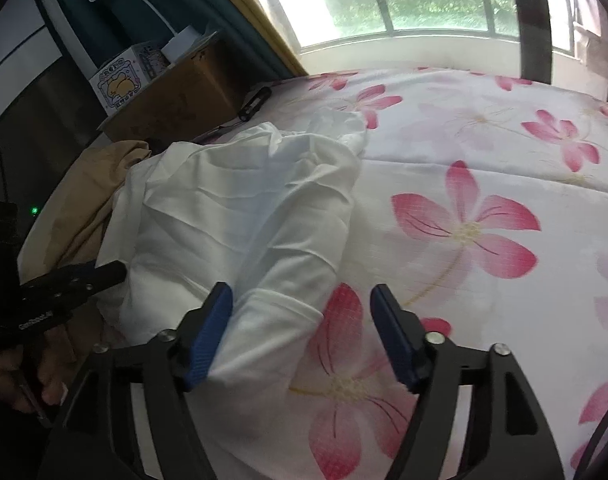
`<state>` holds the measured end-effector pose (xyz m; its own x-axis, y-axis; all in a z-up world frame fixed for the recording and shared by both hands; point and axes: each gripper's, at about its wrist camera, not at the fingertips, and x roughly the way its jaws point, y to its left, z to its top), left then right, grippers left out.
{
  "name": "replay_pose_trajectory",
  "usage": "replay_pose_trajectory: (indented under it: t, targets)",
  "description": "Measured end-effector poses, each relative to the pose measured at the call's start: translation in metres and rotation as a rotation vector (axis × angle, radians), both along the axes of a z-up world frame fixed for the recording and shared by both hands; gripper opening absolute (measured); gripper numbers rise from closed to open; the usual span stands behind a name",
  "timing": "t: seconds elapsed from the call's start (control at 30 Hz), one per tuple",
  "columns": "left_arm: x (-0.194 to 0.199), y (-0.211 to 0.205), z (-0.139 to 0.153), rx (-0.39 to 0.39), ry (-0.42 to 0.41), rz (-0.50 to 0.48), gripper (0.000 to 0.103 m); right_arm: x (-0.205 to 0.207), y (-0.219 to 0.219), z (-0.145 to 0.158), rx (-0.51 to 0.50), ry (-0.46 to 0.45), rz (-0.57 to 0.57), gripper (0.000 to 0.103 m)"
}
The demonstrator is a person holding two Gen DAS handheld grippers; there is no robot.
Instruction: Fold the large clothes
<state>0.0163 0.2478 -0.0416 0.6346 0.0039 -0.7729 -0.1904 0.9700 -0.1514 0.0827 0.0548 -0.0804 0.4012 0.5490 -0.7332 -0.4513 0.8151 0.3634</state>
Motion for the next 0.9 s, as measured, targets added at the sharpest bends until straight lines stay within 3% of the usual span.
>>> replay_pose_trajectory:
  t: [0.47, 0.9]
  targets:
    - [-0.042, -0.022, 0.017, 0.028, -0.109, 0.069, 0.038, -0.035, -0.024, 0.009, -0.012, -0.040, -0.002, 0.078]
    - [-0.071, -0.053, 0.011, -0.031, -0.176, 0.063, 0.038, -0.071, -0.066, 0.007, -0.052, -0.064, -0.057, 0.078]
